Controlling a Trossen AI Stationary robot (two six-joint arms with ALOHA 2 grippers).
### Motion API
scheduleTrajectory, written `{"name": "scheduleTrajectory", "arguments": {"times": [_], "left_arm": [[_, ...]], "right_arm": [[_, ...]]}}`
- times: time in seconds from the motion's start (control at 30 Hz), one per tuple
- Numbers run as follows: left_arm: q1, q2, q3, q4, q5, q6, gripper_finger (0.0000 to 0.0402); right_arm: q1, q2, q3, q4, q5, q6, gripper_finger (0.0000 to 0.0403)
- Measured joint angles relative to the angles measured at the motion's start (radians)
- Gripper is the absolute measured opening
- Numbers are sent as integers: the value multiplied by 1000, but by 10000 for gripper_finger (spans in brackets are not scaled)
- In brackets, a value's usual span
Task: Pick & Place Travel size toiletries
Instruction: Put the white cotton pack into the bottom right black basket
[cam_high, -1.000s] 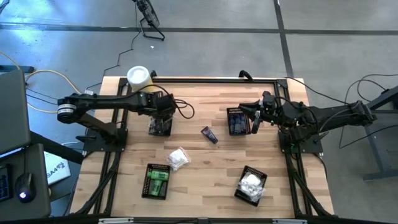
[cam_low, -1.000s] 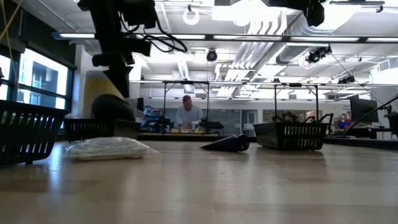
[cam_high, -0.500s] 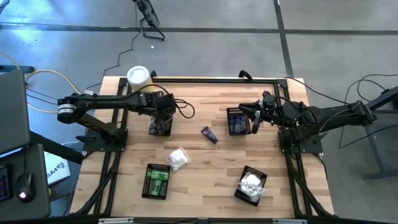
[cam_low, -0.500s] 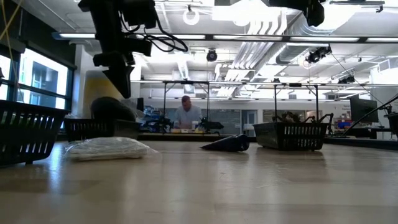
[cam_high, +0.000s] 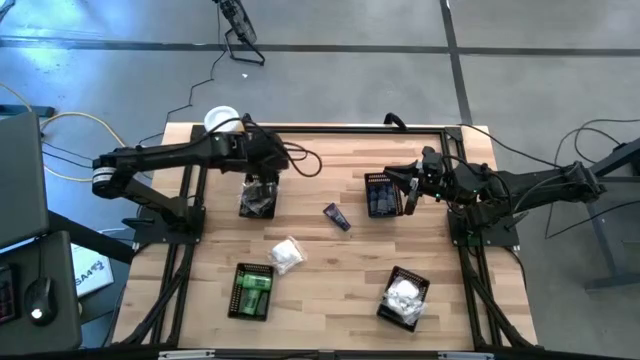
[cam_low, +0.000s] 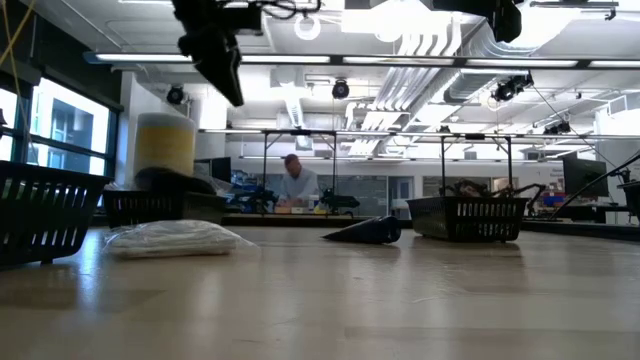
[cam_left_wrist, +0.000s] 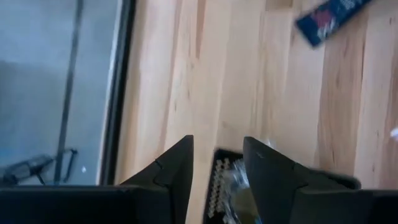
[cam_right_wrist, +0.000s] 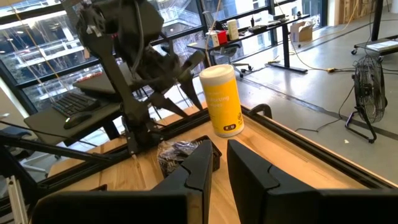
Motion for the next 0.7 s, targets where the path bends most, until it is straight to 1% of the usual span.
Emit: {"name": "scheduleTrajectory", "arguments": {"times": [0.07,0.23,0.37,0.53,0.63,0.7], "left_arm": [[0,0,10,20,0,21,135],[0,0,16,43,5,19,133],[0,0,16,93,35,8,128],[0,0,16,179,39,-8,116],[0,0,16,210,78,-9,104],[0,0,10,224,83,-9,96]], "right_arm": [[0,0,0,0,0,0,42],[0,0,0,1,0,5,42],[0,2,0,10,0,6,42],[1,7,0,83,-1,3,42],[0,16,0,93,0,7,42],[1,25,0,93,0,10,42]]}}
